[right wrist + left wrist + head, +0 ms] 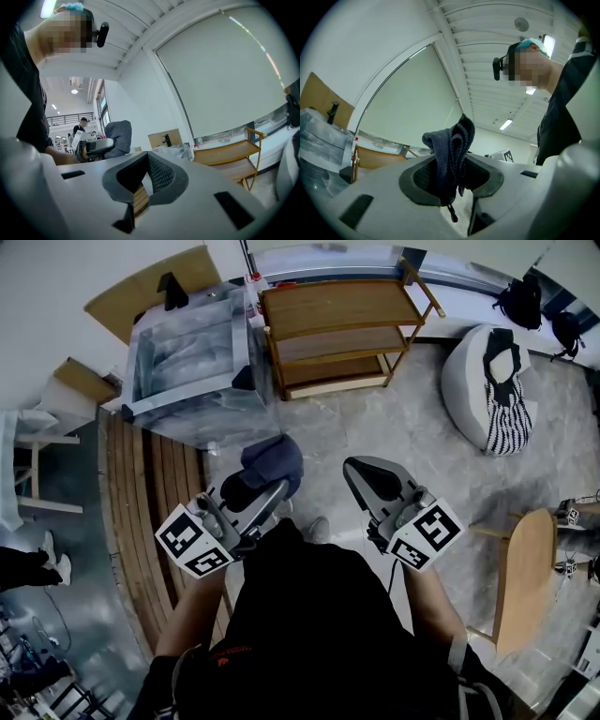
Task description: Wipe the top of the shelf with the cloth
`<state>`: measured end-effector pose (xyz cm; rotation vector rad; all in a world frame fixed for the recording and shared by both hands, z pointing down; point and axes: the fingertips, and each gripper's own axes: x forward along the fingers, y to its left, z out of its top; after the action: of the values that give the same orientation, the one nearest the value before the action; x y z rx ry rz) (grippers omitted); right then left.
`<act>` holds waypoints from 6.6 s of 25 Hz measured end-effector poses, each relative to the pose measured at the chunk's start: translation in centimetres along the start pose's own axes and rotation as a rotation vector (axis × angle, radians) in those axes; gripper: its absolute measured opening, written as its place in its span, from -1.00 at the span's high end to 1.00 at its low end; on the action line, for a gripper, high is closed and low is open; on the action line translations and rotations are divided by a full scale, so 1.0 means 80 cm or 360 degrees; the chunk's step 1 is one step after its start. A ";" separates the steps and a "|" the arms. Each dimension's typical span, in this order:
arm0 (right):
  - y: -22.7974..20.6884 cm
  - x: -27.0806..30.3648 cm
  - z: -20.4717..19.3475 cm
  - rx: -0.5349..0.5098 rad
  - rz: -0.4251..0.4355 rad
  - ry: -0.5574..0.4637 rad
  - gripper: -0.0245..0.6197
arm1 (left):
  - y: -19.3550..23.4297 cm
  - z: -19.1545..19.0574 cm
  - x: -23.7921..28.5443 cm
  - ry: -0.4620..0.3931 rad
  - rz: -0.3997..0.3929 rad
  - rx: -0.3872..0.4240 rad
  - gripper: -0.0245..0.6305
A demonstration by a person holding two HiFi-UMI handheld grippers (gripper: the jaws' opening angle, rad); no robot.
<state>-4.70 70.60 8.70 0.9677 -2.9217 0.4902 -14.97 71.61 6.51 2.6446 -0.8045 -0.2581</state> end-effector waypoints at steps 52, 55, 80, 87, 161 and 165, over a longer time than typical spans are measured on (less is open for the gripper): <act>-0.435 0.331 0.087 0.0160 -0.0100 0.0234 0.91 | 0.474 0.082 0.293 0.0089 0.0077 -0.0151 0.48; -0.455 0.345 0.097 0.0159 -0.0116 0.0229 0.91 | 0.493 0.087 0.308 0.0099 0.0069 -0.0162 0.48; -0.616 0.422 0.106 0.0204 0.0212 0.0413 0.91 | 0.637 0.079 0.402 0.0040 0.0532 -0.0226 0.48; -0.668 0.432 0.086 0.0243 0.0310 0.0514 0.91 | 0.676 0.053 0.425 0.0044 0.0713 -0.0262 0.48; -0.866 0.502 -0.125 0.0479 0.0429 0.0931 0.91 | 1.013 -0.219 0.433 0.1072 0.1439 -0.0224 0.48; -0.868 0.501 -0.124 0.0486 0.0423 0.0927 0.91 | 1.014 -0.222 0.438 0.1108 0.1432 -0.0209 0.49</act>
<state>2.90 -2.16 42.92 0.3509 -2.4786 1.0488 -21.99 -5.75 52.26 1.7795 -1.4883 0.7571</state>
